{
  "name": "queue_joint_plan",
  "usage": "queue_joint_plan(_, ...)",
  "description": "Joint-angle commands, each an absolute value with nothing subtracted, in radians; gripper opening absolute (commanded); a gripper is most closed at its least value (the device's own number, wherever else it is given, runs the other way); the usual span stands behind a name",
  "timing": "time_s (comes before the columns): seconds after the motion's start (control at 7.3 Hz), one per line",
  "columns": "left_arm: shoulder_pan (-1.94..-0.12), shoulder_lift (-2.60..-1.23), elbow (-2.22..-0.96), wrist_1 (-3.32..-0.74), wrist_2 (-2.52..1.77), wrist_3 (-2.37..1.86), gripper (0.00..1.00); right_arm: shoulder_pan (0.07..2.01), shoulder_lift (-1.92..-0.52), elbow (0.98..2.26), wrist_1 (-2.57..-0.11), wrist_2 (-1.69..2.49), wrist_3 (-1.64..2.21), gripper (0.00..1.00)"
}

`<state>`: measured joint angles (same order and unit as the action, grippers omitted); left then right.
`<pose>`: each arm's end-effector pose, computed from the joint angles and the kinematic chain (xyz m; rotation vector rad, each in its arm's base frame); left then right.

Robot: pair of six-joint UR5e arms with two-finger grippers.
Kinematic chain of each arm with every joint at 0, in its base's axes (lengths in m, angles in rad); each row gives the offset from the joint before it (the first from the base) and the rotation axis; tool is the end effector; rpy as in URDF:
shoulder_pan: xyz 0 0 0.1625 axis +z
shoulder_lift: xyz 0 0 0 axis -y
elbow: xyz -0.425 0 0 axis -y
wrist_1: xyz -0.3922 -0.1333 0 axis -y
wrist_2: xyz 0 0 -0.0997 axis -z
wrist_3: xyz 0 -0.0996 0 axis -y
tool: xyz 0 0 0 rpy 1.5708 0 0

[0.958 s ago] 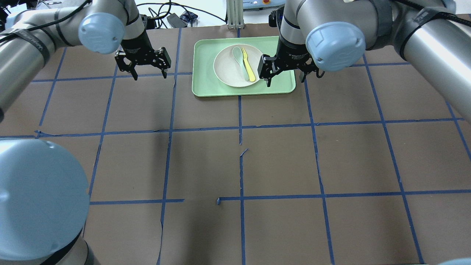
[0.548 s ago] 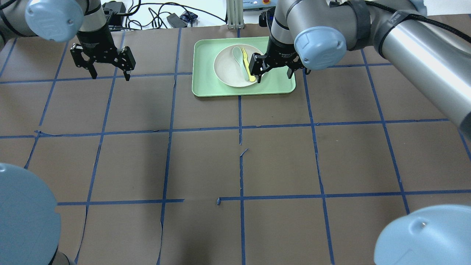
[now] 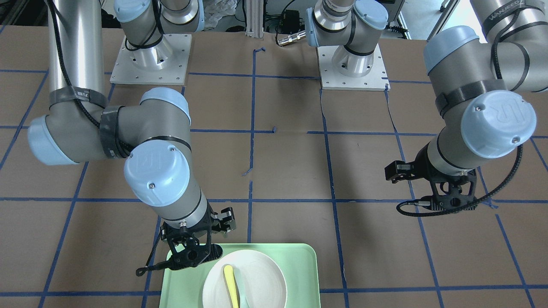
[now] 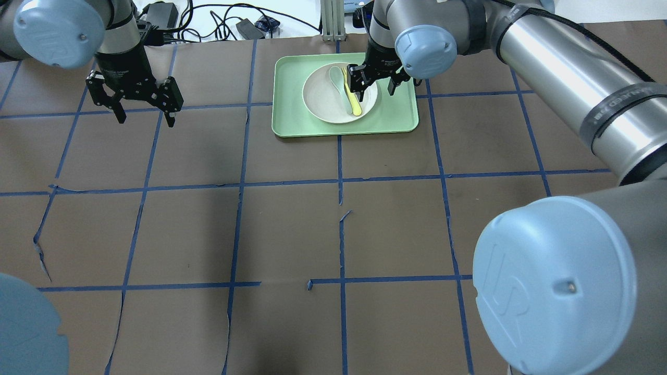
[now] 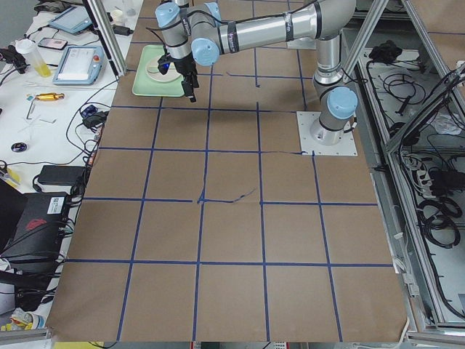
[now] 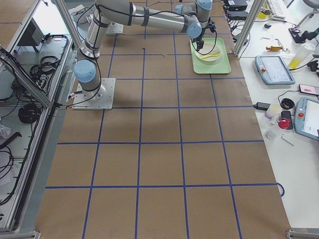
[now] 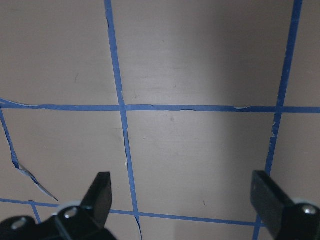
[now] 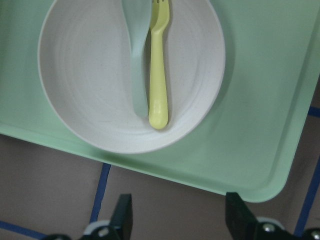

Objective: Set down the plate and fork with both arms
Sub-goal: 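Lower the right gripper over the yellow fork while the left gripper withdraws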

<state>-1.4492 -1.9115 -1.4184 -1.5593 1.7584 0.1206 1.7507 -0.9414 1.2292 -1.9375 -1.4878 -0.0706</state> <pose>-0.0401 -0.6176 0.3758 0.0232 2.9627 0.2943 0.2705 -0.6963 0.3036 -0.3863 3.0278 -0.1134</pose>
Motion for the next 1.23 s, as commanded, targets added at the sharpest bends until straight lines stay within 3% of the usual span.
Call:
queue_joint_plan(0.0, -1.448, -1.904, -1.471, -1.482, 1.759, 0.12, 1.0, 1.752, -0.853, 1.16, -2.005, -1.488, -0.083, 0.6)
queue_joint_plan(0.14, -1.445, -1.902, -1.482, -1.477, 1.759, 0.12, 1.0, 1.752, -0.803, 1.108, -2.006, -1.488, -0.092, 0.6)
queue_joint_plan(0.27, -1.442, -1.898, -1.482, -1.479, 1.759, 0.12, 1.0, 1.752, -0.763, 1.05, -2.006, -1.486, -0.095, 0.74)
queue_joint_plan(0.55, -1.442, -1.89, -1.497, -1.477, 1.759, 0.12, 1.0, 1.752, -0.727, 1.025, -2.029, -1.485, -0.123, 0.63)
queue_joint_plan(0.68, -1.442, -1.887, -1.499, -1.477, 1.759, 0.12, 1.0, 1.753, -0.73, 1.025, -2.029, -1.485, -0.124, 0.45)
queue_joint_plan(0.82, -1.44, -1.887, -1.499, -1.477, 1.759, 0.12, 1.0, 1.753, -0.729, 1.025, -2.037, -1.482, -0.117, 0.4)
queue_joint_plan(1.1, -1.44, -1.887, -1.499, -1.476, 1.759, 0.12, 1.0, 1.755, -0.707, 1.026, -2.094, -1.479, -0.123, 0.48)
